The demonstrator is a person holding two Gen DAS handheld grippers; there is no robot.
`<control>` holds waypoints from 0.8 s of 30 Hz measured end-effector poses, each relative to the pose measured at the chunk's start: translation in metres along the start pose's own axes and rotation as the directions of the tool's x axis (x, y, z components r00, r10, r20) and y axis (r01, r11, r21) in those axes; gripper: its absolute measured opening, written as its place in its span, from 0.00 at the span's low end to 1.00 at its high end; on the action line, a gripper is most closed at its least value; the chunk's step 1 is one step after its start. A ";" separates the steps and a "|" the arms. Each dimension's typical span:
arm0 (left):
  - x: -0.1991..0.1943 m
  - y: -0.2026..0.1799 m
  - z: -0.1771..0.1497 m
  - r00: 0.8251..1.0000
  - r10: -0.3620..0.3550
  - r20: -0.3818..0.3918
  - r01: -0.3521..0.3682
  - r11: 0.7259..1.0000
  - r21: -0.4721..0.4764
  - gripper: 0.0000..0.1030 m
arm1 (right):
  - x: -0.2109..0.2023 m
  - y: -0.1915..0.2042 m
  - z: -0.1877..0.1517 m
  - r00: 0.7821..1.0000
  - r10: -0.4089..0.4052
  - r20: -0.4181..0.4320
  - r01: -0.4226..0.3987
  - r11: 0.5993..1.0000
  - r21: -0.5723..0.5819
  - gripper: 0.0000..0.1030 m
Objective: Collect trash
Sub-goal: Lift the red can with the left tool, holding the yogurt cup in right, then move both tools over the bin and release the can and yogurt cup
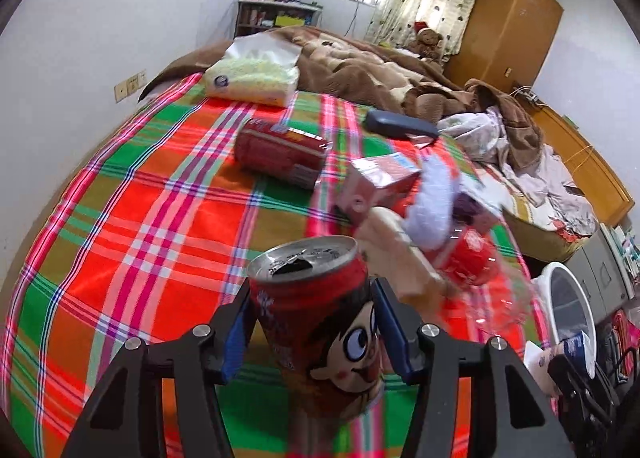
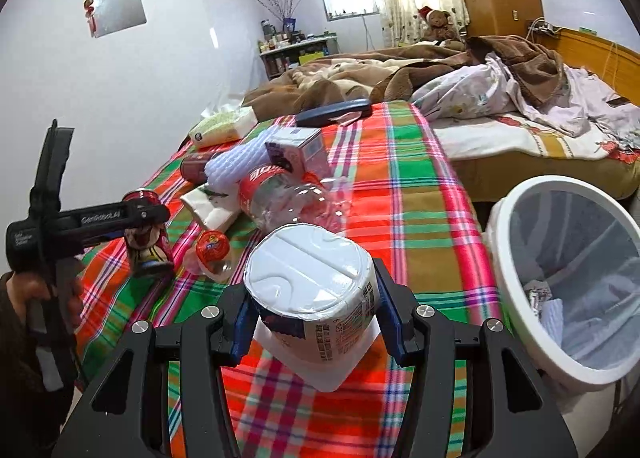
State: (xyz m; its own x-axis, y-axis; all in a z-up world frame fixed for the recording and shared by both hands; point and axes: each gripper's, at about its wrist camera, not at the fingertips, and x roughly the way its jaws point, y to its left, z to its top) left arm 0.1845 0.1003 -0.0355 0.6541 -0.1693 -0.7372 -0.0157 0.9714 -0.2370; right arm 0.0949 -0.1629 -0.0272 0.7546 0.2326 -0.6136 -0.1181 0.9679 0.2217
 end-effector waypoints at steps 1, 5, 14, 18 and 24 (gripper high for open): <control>-0.004 -0.006 -0.002 1.000 -0.009 0.007 0.009 1.000 0.010 0.54 | -0.002 -0.002 0.001 1.000 -0.002 0.006 0.002 1.000 0.002 0.51; -0.016 -0.019 -0.005 0.999 -0.024 0.031 0.023 0.999 0.026 0.53 | -0.010 -0.011 0.002 1.000 -0.015 0.027 0.015 1.000 0.009 0.51; -0.049 -0.059 -0.008 0.993 -0.063 0.100 0.053 0.994 0.092 0.53 | -0.031 -0.033 0.006 0.996 -0.047 0.078 0.044 0.998 0.038 0.51; -0.063 -0.082 -0.006 0.986 -0.111 0.122 0.095 0.986 0.137 0.53 | -0.040 -0.044 0.010 0.992 -0.066 0.103 0.061 0.997 0.053 0.51; -0.068 -0.130 -0.006 0.976 -0.192 0.108 0.165 0.962 0.216 0.53 | -0.056 -0.063 0.014 0.987 -0.102 0.127 0.096 0.994 0.059 0.51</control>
State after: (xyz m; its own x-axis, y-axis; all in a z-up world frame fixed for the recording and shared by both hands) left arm 0.1376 -0.0158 0.0421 0.7227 -0.3333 -0.6055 0.2563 0.9428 -0.2131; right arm 0.0691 -0.2383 0.0039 0.8385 0.1184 -0.5318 -0.0074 0.9785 0.2061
